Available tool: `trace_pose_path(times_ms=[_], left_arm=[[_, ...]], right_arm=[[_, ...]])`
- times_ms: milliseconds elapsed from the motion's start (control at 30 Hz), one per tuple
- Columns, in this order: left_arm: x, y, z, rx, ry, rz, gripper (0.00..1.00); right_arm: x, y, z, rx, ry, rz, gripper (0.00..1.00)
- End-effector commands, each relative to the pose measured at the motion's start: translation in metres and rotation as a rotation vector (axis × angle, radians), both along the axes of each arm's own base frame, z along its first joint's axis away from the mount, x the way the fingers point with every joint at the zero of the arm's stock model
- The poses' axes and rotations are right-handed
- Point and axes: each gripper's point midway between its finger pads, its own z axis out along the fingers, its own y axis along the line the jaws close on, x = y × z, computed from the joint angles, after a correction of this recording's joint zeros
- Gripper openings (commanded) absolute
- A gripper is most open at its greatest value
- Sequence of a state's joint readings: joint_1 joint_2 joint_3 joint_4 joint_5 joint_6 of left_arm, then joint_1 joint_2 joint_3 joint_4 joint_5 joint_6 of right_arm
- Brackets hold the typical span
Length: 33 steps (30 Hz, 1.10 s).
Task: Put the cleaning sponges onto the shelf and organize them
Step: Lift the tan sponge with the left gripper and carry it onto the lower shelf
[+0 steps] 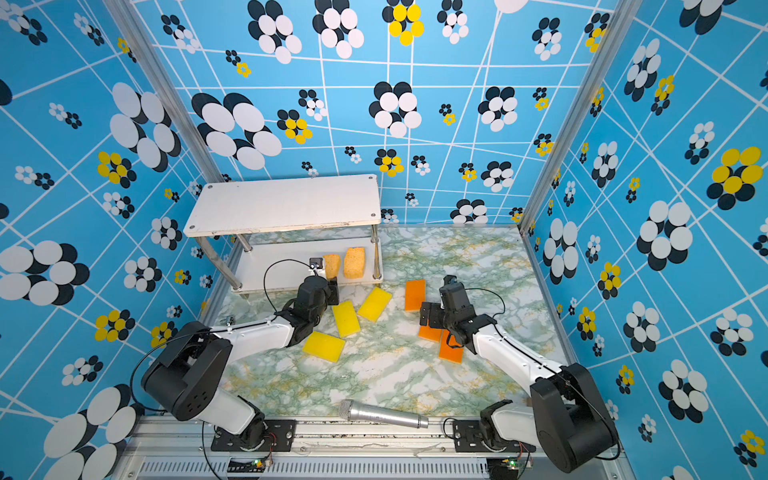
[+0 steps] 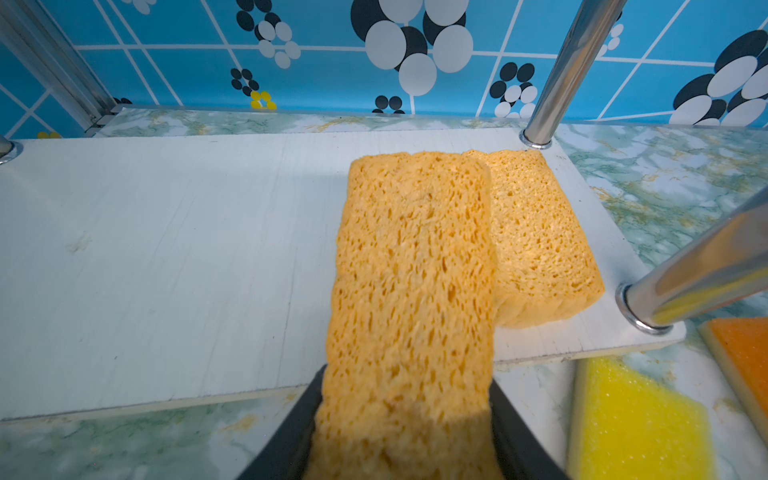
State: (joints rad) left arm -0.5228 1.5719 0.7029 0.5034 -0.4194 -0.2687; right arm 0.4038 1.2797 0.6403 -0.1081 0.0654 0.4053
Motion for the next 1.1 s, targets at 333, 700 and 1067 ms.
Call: trace_pose_path(times_ms=[333, 700, 1067], left_arm=[[0.028, 0.001, 0.002, -0.023, -0.028, 0.054, 0.48], [0.038, 0.004, 0.000, -0.028, -0.017, 0.075, 0.49], [0.038, 0.010, -0.013, -0.048, 0.011, 0.087, 0.49]], right_arm=[[-0.001, 0.000, -0.001, 0.000, -0.005, -0.004, 0.99], [-0.004, -0.004, -0.001, -0.009, -0.011, -0.010, 0.99], [-0.005, -0.004, -0.002, -0.010, -0.011, -0.012, 0.99]])
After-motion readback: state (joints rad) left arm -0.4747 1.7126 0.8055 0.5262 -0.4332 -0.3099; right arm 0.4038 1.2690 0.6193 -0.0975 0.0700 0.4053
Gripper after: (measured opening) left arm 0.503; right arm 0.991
